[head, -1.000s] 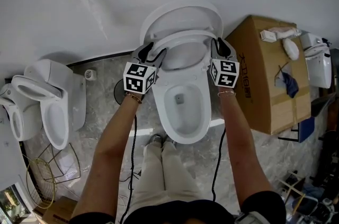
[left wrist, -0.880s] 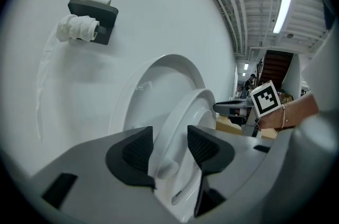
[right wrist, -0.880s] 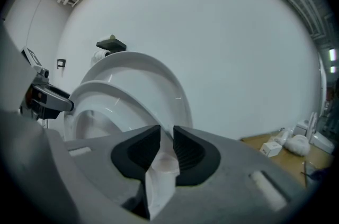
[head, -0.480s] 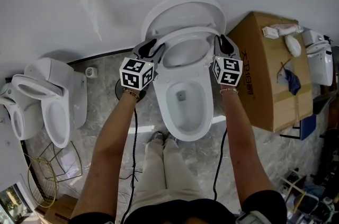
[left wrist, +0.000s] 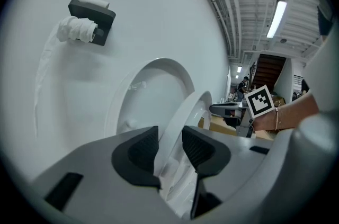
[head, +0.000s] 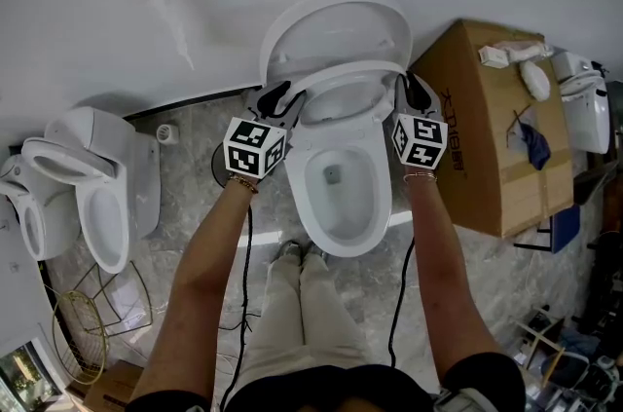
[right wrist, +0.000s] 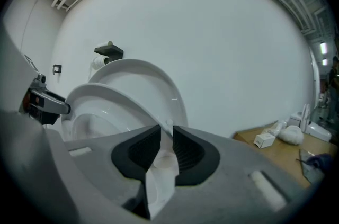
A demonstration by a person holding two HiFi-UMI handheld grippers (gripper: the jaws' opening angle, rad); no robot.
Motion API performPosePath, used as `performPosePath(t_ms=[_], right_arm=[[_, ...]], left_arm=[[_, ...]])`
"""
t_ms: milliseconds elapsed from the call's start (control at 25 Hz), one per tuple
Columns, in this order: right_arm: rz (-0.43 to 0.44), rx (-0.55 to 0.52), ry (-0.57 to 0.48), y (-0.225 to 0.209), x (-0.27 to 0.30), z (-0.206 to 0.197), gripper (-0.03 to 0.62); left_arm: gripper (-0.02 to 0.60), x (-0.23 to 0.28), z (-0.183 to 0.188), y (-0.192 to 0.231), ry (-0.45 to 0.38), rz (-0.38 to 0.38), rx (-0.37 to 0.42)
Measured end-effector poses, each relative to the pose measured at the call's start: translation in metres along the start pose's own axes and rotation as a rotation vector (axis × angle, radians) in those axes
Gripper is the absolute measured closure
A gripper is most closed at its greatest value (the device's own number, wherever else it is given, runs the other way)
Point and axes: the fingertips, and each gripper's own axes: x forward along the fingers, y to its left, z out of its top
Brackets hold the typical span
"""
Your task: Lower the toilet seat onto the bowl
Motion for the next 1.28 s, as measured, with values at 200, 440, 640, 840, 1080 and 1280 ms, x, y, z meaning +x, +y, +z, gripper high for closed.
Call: performPosePath(t_ms=[200,440,640,840,1080,1280], right_arm=[[-0.009,0.020,0.010,0.000,-0.021,-0.008,0.517],[-0.032,0.004,0.035,0.001,-0.043,-0.014,0.520],[-0.048,-0.061,0.056,0.002,-0.064,-0.024,0.527],[-0.062,-0.187,0.079,0.003,-0.081,-0.031,0.540],[-0.054,-0.243,0.107,0.009,-0.098,-0.037,0.543],[-0.057,-0.333,0.130,0.011,-0.114,-0.048,0.549]], left_arm=[[0.442,-0.012,-0.008,-0.016,0.003,-0.017,0.024],[0.439,-0.026,-0.016,-0.034,-0.010,-0.045,0.048],[0.436,-0.039,-0.028,-0.052,-0.001,-0.055,0.055],[0.434,-0.049,-0.037,-0.066,0.017,-0.069,0.082],[0.431,-0.061,-0.049,-0.082,0.044,-0.078,0.106],[0.430,-0.070,-0.062,-0.096,0.085,-0.097,0.141]])
